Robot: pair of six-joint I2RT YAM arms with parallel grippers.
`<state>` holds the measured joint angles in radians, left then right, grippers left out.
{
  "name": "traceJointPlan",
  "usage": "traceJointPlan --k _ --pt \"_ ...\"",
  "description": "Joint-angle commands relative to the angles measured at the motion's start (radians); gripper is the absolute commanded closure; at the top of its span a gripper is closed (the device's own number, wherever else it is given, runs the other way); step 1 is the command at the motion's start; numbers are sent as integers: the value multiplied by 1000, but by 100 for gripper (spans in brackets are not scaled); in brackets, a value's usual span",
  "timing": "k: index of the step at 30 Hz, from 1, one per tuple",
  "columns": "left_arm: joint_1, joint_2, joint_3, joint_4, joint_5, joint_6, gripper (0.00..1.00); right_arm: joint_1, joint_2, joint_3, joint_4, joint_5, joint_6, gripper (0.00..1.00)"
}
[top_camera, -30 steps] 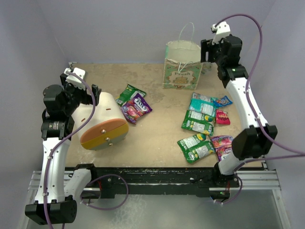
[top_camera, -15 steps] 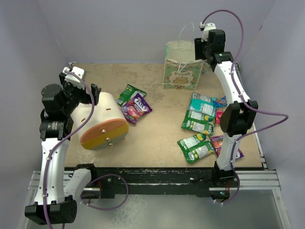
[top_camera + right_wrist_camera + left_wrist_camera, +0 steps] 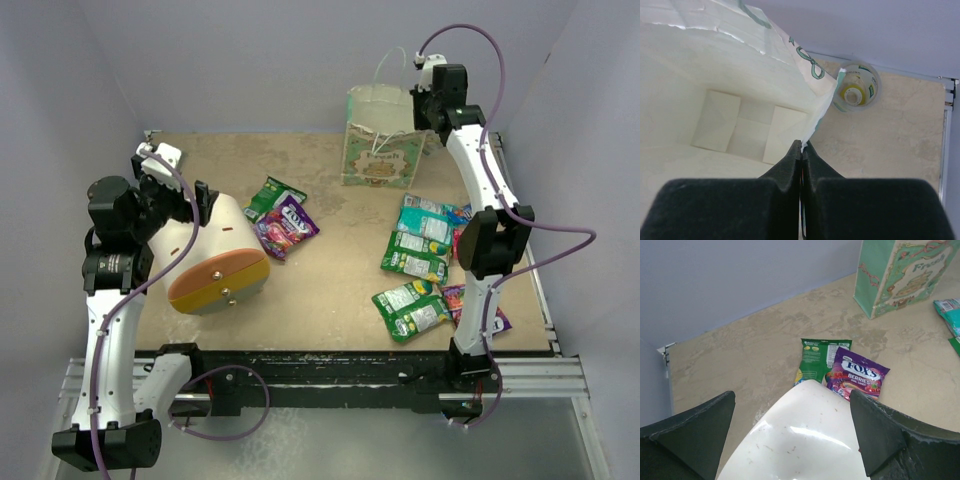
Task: Place the snacks into the paper bag
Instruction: Move the paper bag to the center of the board.
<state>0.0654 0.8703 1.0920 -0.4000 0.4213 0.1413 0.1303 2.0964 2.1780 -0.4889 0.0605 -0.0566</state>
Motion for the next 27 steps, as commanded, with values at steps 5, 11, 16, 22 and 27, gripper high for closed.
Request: traceJointPlan --k 5,11,16,22,27 --pt "7 7 49 -54 118 62 1 10 -186 -123 20 -122 72 100" --pt "5 26 59 -59 153 99 1 36 -286 -246 53 -162 97 100" --pt "-3 58 91 -92 194 126 1 45 -349 -359 88 -188 117 100" --pt "-47 83 103 -97 171 130 1 47 -346 -419 81 -354 115 100" --pt "-97 94 103 -87 126 119 1 48 -341 -429 70 -453 113 100"
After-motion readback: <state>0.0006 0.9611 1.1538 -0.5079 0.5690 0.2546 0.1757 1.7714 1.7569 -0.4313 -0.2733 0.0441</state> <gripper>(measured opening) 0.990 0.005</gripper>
